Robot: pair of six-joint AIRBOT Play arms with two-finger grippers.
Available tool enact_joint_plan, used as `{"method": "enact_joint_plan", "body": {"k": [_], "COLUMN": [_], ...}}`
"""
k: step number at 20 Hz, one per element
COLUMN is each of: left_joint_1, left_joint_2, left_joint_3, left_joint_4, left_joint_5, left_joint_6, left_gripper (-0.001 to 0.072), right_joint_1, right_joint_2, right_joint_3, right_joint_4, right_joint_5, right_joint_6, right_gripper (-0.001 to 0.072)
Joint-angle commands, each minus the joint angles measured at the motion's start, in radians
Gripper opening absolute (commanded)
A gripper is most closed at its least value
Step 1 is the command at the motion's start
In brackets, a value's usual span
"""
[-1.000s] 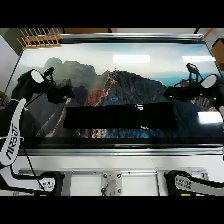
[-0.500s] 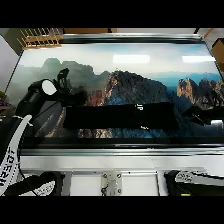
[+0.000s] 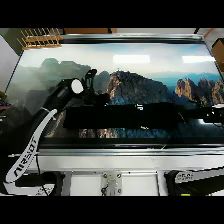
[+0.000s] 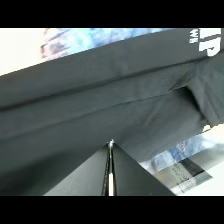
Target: Fold the clothes and pants, and hang the long-sleeved shirts on hangers.
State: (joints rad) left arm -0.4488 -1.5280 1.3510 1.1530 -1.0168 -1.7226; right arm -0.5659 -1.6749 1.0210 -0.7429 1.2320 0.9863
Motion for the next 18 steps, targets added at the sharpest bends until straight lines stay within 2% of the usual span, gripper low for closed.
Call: {"method": "enact_joint_plan", "body": {"k": [1, 2, 4, 5, 6, 7, 10, 14, 18], "left_joint_1": [-0.04, -0.04, -0.04, -0.04, -0.04, -0.045, -0.066, -0.081, -0.109], "left_joint_2": [-0.085, -0.101, -0.124, -0.134, -0.143, -0.153, -0.189, -0.25, -0.312], "left_joint_3": [0.087, 0.1, 0.111, 0.11, 0.11, 0.11, 0.11, 0.111, 0.113], "left_joint_4": [-0.004, -0.006, -0.005, -0.005, -0.005, -0.005, -0.018, -0.08, -0.197], "left_joint_5": [-0.005, -0.008, -0.004, -0.003, -0.003, -0.005, 0.002, 0.064, 0.13], "left_joint_6": [0.002, 0.001, -0.002, -0.006, -0.005, -0.005, -0.005, -0.002, 0.027], "left_gripper": [0.0005, 0.0005, 0.0006, 0.0006, 0.0005, 0.0006, 0.0005, 0.0005, 0.0005], "right_joint_1": [0.095, 0.109, 0.116, 0.117, 0.117, 0.117, 0.119, 0.137, 0.234], "right_joint_2": [-0.023, -0.023, -0.023, -0.023, -0.021, -0.014, 0.044, 0.157, 0.257], "right_joint_3": [-0.002, -0.002, -0.002, -0.002, -0.002, -0.002, 0.043, 0.238, 0.431], "right_joint_4": [0.04, 0.04, 0.04, 0.04, 0.04, 0.04, -0.043, -0.227, -0.318], "right_joint_5": [-0.023, -0.024, -0.023, -0.02, -0.018, -0.019, 0.008, 0.195, 0.304], "right_joint_6": [-0.007, -0.007, -0.007, -0.007, -0.007, -0.006, 0.066, 0.237, 0.383], "right_gripper": [0.0655, 0.0585, 0.0332, 0.0241, 0.0082, 0.0014, 0.0013, 0.0012, 0.0012]}}
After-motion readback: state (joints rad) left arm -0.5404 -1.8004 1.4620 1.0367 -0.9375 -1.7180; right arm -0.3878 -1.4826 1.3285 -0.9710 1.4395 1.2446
